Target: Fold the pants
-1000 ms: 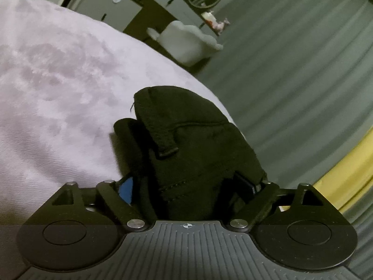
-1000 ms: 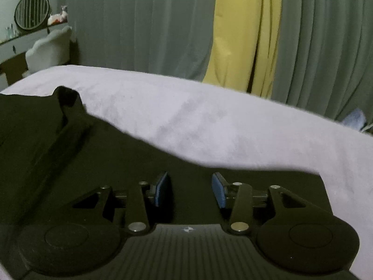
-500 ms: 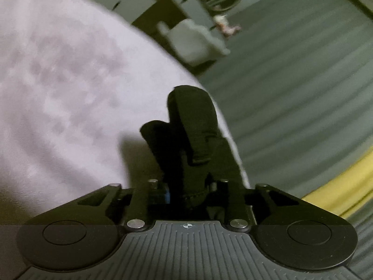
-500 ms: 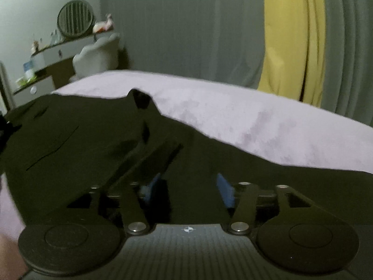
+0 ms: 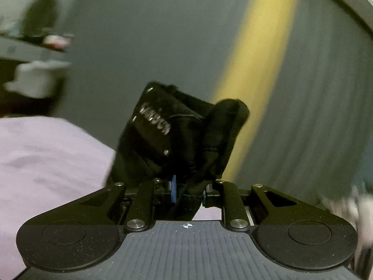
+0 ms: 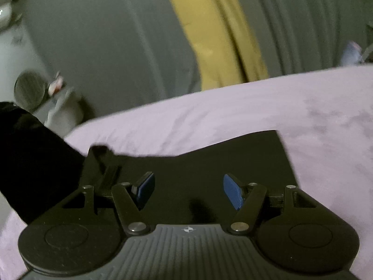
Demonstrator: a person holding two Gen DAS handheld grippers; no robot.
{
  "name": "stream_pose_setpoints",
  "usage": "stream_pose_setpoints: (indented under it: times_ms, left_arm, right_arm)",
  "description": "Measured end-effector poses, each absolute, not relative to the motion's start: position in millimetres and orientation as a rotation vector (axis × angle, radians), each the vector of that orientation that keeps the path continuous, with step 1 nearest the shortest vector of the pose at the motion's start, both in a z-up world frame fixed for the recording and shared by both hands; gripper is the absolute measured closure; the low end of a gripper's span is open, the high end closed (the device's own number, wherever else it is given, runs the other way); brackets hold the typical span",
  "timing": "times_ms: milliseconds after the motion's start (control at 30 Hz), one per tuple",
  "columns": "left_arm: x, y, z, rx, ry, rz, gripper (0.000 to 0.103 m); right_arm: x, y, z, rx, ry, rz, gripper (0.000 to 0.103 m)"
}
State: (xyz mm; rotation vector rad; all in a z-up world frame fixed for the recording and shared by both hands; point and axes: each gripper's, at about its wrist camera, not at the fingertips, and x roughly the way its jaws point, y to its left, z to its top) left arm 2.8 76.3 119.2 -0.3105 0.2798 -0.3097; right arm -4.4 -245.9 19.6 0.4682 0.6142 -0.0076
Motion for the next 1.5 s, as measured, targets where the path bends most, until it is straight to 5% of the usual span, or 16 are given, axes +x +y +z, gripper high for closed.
stream_pose_setpoints:
  times_ms: [133,200,233,333,533,900,1233,1267,1333,1367,1500]
  left_arm:
    - [3,-4,91,-0.098,0.467,-0.465,0.063]
    - [8,-35,67,-0.003,0.608,-0.486,0.044]
    - [9,-41,58,-0.002,0.653,-0.495,0.02]
    - [-4,-34,49,-0.13,0.641,-0.557,0.006]
    - [0,19,57,-0.262,0.587,-0.34,0.002]
    - [31,153,-9,-0.759,0.653,0.222,0.002]
    - [36,141,-19,-0.804,0.643,0.195,0.002]
    - [36,139,-19,-0.803,0.642,0.193,0.002]
    - [35,139,-19,-0.805,0.639,0.19,0.002]
    - [35,139,-20,-0.809,0.637,0.19,0.002]
    - [36,139,-22,-0.823,0.632,0.19,0.002]
  right_arm:
    - [-16,-270,19,0.548,0.579,-0.03,0.036]
    - [-21,-280,17,0.571,0.579,-0.043,0.034]
    - [-22,-284,15,0.584,0.586,-0.045,0.033]
    - [-24,-294,9,0.64,0.6,-0.053,0.032]
    - [-12,-299,-10,0.79,0.665,0.074,0.03]
    - [58,-287,-32,0.845,0.828,0.189,0.026]
    - [119,-282,-48,0.949,0.962,0.365,0.014]
    - [120,-281,-47,0.941,0.967,0.378,0.016]
    - [122,-279,-47,0.903,0.989,0.395,0.036]
    - [122,-280,-49,0.898,1.002,0.412,0.061]
    - [121,-284,-58,0.957,1.009,0.431,0.058]
